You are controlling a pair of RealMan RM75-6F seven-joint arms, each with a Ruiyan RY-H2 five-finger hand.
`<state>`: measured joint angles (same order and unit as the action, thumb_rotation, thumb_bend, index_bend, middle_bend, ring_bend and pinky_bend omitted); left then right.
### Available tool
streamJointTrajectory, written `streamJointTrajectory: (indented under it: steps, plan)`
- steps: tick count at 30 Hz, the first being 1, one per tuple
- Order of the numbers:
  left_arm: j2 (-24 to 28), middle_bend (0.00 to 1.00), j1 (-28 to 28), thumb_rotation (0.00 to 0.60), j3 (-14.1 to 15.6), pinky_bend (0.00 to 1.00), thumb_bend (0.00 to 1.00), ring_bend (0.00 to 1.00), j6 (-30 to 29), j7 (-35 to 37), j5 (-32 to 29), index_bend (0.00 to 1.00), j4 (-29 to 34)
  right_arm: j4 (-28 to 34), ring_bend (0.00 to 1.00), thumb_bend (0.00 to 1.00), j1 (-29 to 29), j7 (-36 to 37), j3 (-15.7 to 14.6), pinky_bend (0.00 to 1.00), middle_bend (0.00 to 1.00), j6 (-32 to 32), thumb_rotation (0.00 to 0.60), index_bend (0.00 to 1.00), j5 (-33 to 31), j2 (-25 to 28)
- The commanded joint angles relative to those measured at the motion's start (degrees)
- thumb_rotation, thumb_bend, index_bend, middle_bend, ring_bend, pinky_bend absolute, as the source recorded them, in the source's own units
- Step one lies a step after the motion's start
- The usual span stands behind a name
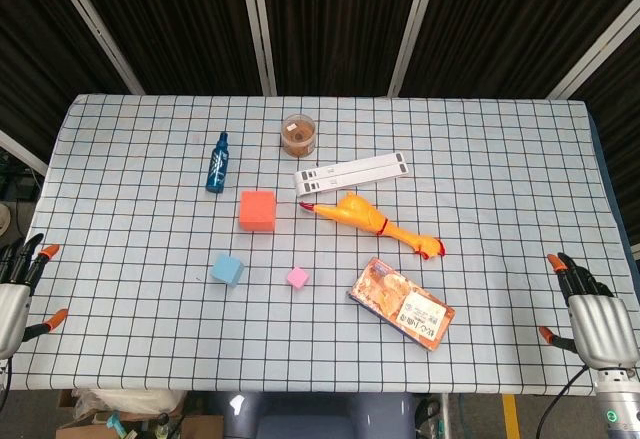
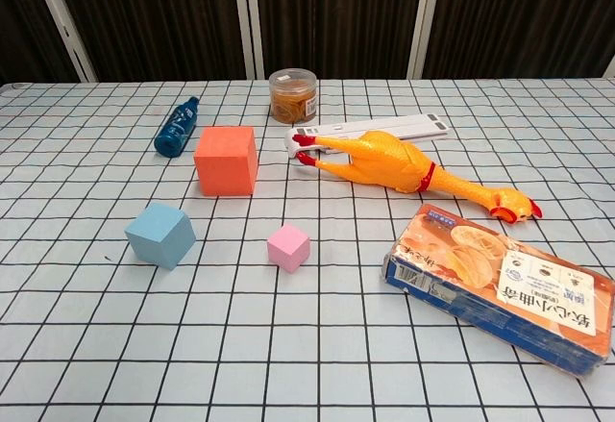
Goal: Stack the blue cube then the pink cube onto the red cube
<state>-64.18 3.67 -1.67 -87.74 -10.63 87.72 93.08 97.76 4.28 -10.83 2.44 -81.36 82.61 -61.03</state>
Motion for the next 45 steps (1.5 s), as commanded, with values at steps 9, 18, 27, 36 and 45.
streamJointTrajectory:
  steps: [9,18,27,36,45]
  plan:
    - [0.0,0.03,0.0,0.600,0.0,0.07,0.01,0.00,-0.1,0.1,0.2,0.13,0.2,0.0,0.17,0.13,-0.2,0.1,-0.1,0.34,0.10,-0.3,0.600,0.01,0.1,0.1]
    - [0.2,0.05,0.0,0.600,0.1,0.19,0.01,0.08,-0.1,0.7,0.4,0.13,0.3,0.2,0.17,0.13,-0.3,0.3,0.0,0.34,0.10,-0.4,0.600,0.01,0.0,0.2]
    - [-1.6,0.55,1.6,0.600,-0.6,0.76,0.01,0.64,-0.9,0.7,3.7,0.18,-2.3,0.4,0.17,0.13,-0.1,0.6,-0.2,0.34,0.10,0.4,0.600,0.01,-0.3,0.2]
    - [-3.1,0.90,5.7,0.600,-1.0,0.84,0.01,0.77,5.2,0.2,3.6,0.30,-2.8,0.8,0.17,0.13,-0.1,1.4,-0.3,0.34,0.10,0.7,0.600,0.01,-0.4,0.7]
    - [-0.7,0.90,12.7,0.600,-3.2,0.84,0.00,0.77,17.0,-5.1,-0.4,0.29,3.8,1.2,0.17,0.13,0.1,1.1,-0.6,0.34,0.10,1.5,0.600,0.01,-0.4,1.0]
